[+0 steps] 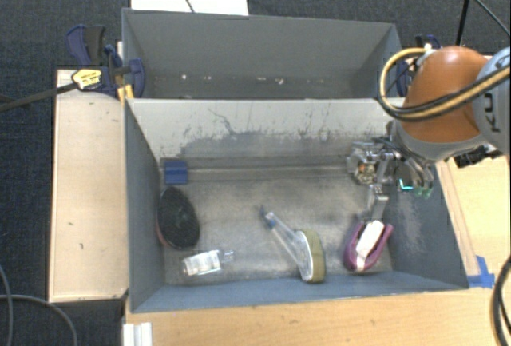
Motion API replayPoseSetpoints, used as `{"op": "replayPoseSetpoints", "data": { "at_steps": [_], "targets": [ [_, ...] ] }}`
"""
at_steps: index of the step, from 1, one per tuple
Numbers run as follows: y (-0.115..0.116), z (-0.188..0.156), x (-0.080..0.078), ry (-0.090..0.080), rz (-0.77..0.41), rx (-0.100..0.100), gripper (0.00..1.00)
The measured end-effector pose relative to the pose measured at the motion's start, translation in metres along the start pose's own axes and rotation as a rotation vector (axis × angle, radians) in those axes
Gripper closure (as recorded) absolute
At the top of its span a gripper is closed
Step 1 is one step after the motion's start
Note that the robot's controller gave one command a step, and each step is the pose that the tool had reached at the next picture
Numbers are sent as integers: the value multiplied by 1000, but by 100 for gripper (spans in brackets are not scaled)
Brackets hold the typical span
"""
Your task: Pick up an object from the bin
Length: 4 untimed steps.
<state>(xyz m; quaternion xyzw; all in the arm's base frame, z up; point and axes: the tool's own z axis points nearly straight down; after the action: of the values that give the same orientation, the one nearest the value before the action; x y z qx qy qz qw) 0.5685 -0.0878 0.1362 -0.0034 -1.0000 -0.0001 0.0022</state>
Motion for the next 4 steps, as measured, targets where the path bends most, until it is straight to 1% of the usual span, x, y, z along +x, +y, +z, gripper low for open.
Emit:
{"op": "replayPoseSetpoints", "data": {
  "at_steps": [1, 2, 3, 4],
  "targets": [
    [-38, 66, 66, -5, -538, 2, 0],
    [-34, 35, 56, -10, -688, 4, 0],
    [-1, 30, 53, -11, -971, 4, 0],
    [2, 67, 47, -2, -1222, 1, 0]
  ]
}}
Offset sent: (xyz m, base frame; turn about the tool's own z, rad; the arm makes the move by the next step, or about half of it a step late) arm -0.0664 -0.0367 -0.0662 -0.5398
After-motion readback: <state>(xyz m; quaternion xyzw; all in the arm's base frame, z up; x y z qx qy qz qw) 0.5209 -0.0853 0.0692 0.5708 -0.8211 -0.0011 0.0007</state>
